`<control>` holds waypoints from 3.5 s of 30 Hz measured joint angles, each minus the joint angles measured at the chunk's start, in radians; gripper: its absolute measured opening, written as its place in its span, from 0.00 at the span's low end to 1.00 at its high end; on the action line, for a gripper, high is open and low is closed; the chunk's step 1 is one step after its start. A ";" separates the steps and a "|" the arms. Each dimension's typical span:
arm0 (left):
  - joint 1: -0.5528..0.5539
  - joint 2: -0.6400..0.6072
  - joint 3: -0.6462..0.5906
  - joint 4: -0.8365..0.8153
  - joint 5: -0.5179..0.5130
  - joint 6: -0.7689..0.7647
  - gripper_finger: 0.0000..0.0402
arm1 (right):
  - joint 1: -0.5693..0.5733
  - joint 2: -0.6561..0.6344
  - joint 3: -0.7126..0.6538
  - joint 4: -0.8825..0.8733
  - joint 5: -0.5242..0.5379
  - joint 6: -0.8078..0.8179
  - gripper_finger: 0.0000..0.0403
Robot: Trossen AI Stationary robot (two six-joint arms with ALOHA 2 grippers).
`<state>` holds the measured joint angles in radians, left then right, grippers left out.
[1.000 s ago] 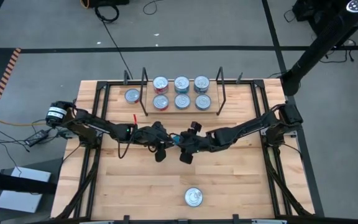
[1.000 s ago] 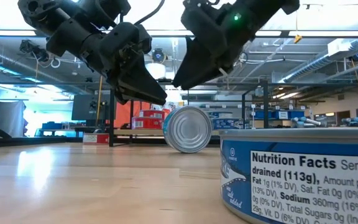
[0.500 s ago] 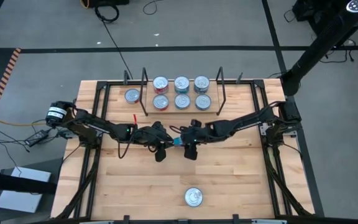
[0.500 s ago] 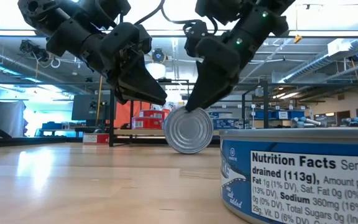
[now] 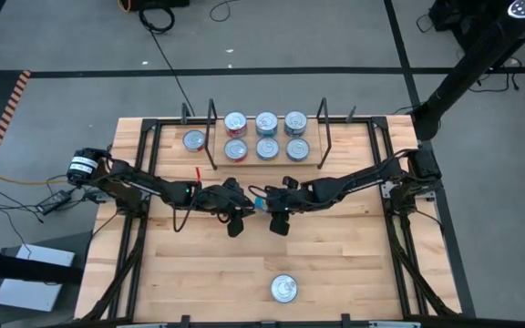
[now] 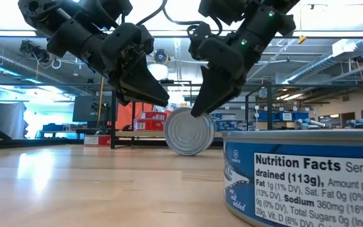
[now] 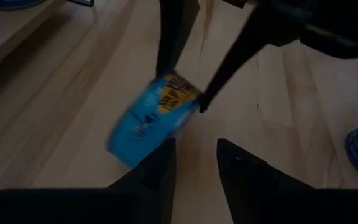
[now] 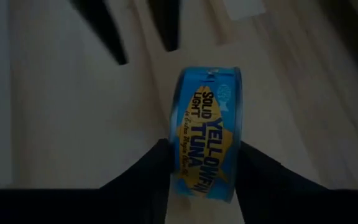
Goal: Stack canned seafood by type on shelf
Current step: Stack the light blue tuna can on top of the other light blue tuna can
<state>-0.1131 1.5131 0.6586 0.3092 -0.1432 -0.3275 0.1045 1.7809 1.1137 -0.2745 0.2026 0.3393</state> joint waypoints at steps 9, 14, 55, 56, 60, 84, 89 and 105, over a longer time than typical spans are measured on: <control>0.000 0.000 0.000 0.000 0.000 0.000 0.30 | 0.001 -0.011 0.017 -0.032 0.089 -0.016 0.32; 0.000 0.000 0.000 0.000 0.000 0.000 0.30 | 0.003 -0.016 0.052 -0.042 0.119 -0.080 0.24; 0.000 0.000 -0.001 0.000 -0.033 -0.078 0.30 | -0.152 -0.017 -0.159 0.232 0.009 0.113 0.02; 0.000 0.000 -0.001 0.000 -0.033 -0.078 0.30 | -0.150 -0.017 -0.166 0.245 0.010 0.118 0.02; 0.000 0.000 -0.001 0.000 -0.035 -0.074 0.30 | -0.150 -0.017 -0.189 0.289 0.012 0.135 0.02; 0.000 0.000 -0.001 0.000 -0.065 -0.070 0.30 | -0.130 -0.018 -0.253 0.305 -0.010 0.184 0.02; 0.000 0.000 -0.001 0.000 -0.065 -0.070 0.30 | -0.099 -0.018 -0.253 0.309 -0.065 0.184 0.02; 0.000 0.000 -0.001 0.002 -0.067 0.089 0.18 | 0.075 -0.016 -0.233 0.338 -0.186 0.193 0.02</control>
<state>-0.1131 1.5135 0.6579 0.3107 -0.2104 -0.2389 0.1797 1.7653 0.8811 0.0635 0.0170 0.5320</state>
